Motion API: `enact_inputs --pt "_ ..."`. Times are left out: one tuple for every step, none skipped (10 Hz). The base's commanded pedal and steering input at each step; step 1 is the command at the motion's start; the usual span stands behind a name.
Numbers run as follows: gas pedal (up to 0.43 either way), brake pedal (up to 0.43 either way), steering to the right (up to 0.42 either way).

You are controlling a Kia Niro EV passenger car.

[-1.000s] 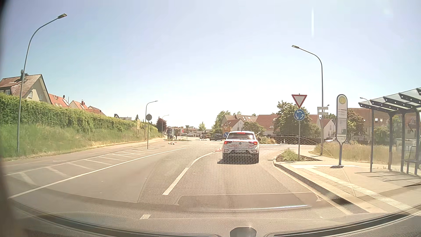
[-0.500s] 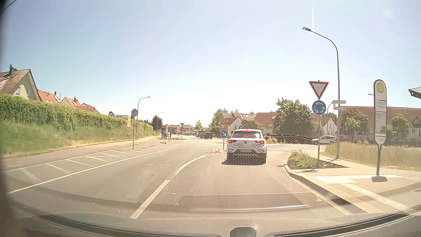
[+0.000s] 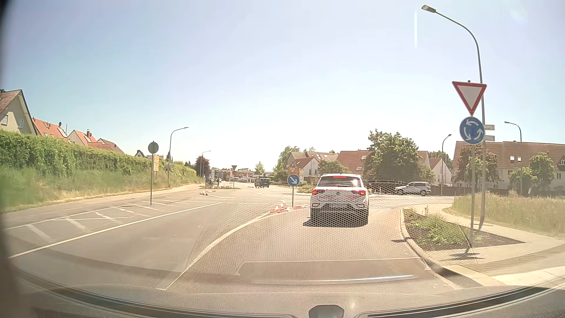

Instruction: Follow the waypoints while adhering to traffic rules and regulations

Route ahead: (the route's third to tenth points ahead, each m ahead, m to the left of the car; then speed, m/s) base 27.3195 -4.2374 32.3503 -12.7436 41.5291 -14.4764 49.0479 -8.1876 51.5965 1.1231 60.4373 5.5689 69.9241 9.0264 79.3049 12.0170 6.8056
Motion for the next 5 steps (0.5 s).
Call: enact_inputs --pt "0.0 0.14 0.045" --pt "0.0 0.159 0.05" --pt "0.0 0.171 0.054" --pt "0.0 0.171 0.059" --pt "0.0 0.171 0.065"
